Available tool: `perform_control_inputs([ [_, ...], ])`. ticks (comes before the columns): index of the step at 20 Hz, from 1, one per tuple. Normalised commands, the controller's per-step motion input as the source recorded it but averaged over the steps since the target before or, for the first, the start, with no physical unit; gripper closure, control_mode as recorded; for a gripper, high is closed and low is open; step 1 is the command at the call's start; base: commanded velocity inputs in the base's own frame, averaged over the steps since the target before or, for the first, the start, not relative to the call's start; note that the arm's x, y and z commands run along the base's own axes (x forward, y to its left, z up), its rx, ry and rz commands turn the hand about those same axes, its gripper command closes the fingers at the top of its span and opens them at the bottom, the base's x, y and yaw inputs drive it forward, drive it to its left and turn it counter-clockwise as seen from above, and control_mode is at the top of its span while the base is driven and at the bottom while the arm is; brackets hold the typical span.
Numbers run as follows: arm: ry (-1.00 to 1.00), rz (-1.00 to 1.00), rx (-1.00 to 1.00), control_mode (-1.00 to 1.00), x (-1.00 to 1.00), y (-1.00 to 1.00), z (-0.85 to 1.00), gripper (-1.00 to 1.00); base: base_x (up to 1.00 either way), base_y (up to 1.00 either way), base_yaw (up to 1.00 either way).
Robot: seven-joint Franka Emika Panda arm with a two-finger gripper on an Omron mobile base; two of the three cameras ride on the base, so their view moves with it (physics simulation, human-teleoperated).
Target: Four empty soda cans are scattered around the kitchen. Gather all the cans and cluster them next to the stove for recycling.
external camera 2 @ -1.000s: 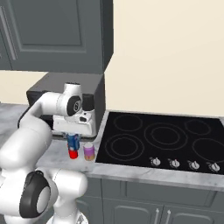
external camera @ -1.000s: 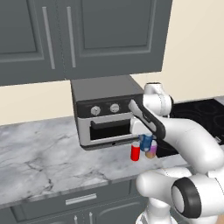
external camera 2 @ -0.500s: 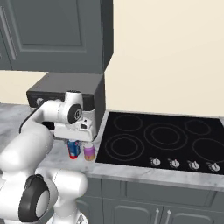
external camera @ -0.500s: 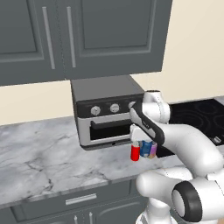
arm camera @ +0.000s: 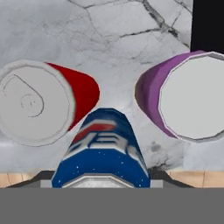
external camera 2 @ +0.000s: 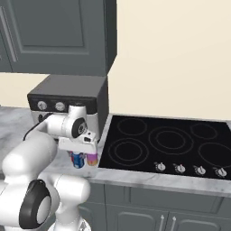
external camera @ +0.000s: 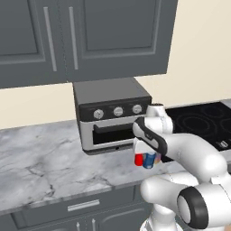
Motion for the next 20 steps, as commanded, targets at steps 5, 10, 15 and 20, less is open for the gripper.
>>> perform_control_inputs([
  [5,-0.01,-0.01,-0.02,-1.0,0.14,0.0,-0.34,1.0,0.0,0.0,0.0],
  [10,0.0,-0.01,0.0,-1.0,0.12,-0.01,-0.23,1.0,0.0,0.0,0.0],
  [15,0.0,-0.01,0.01,-1.0,-0.01,-0.14,-0.2,1.0,0.0,0.0,0.0],
  [20,-0.02,-0.01,0.02,-1.0,0.0,-0.15,-0.28,1.0,0.0,0.0,0.0],
])
